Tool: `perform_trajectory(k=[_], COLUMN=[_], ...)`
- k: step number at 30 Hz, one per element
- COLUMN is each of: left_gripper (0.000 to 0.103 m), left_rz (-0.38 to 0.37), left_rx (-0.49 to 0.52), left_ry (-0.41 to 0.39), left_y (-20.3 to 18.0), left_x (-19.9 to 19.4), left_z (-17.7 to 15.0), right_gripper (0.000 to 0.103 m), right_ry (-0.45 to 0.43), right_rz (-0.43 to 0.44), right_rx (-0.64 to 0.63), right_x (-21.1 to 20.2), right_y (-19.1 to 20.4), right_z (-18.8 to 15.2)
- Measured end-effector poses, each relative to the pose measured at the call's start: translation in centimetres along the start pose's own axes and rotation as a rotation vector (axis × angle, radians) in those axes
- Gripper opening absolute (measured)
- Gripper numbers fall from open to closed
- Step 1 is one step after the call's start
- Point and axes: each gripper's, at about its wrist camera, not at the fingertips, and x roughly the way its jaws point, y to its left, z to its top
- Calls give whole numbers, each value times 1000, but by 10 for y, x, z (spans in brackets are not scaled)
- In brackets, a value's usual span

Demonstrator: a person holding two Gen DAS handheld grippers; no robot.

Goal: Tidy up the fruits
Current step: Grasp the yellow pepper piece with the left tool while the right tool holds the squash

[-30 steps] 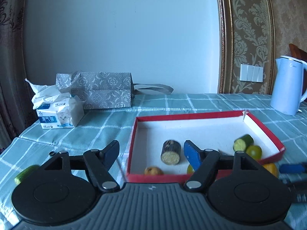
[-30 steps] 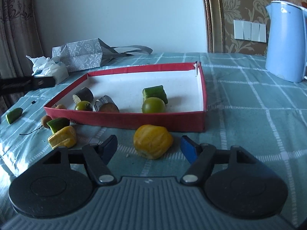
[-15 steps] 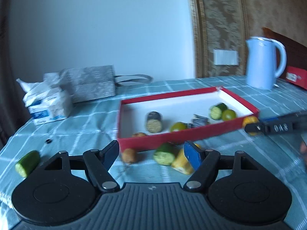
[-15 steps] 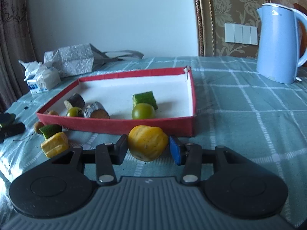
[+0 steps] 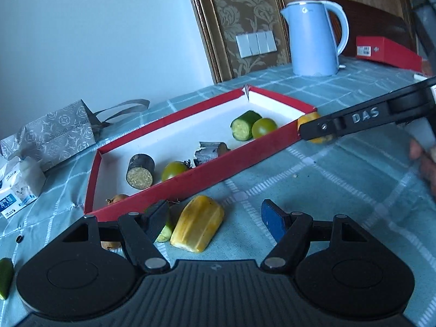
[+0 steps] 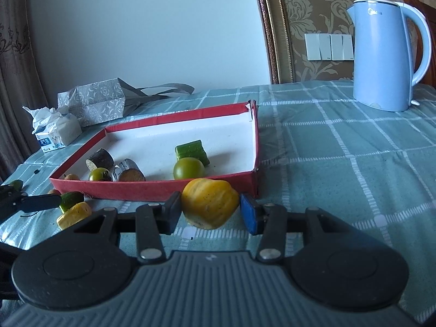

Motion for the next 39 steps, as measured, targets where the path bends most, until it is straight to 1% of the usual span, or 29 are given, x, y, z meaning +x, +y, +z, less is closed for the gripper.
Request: perform_trajectory(k=[2, 4, 14, 18, 22, 25, 27, 28, 30, 31, 35, 39], left_gripper=[75, 75, 76, 76, 75, 69, 57, 55, 46, 43, 41, 38], left_rz=[-28, -40, -55, -67, -58, -43, -22, -14, 1, 11, 11, 28], left_rx=[-4, -35, -63, -99, -113, -127, -136, -141, -149, -152, -170, -180], left_ry=[23, 30, 34, 37, 38, 38, 37, 37, 39, 40, 36, 28], left_y=[3, 7, 11, 15, 15, 17, 18, 19, 21, 22, 24, 22], left_x=[9, 13, 16, 18, 17, 15, 13, 12, 12, 11, 10, 7], left_z=[0, 1, 2, 1, 0, -1, -2, -2, -2, -2, -3, -2], right_gripper=[44, 44, 44, 44, 44, 44, 44, 44, 44, 44, 44, 44], right_ry=[-2, -3, -19, -22, -23, -21, -21, -22, -21, -21, -24, -26], right_rz=[3, 7, 11, 8, 4, 0, -1, -1, -2, -3, -6, -9], right_rx=[4, 4, 13, 9, 5, 6, 5, 5, 6, 6, 5, 4], right_x=[-1, -1, -4, -4, -3, -3, -2, -2, -2, -2, -2, -2], right_y=[-1, 0, -2, -2, -2, -2, -2, -2, -2, -2, -2, -3], right_z=[0, 0, 1, 1, 2, 2, 2, 2, 1, 1, 1, 0])
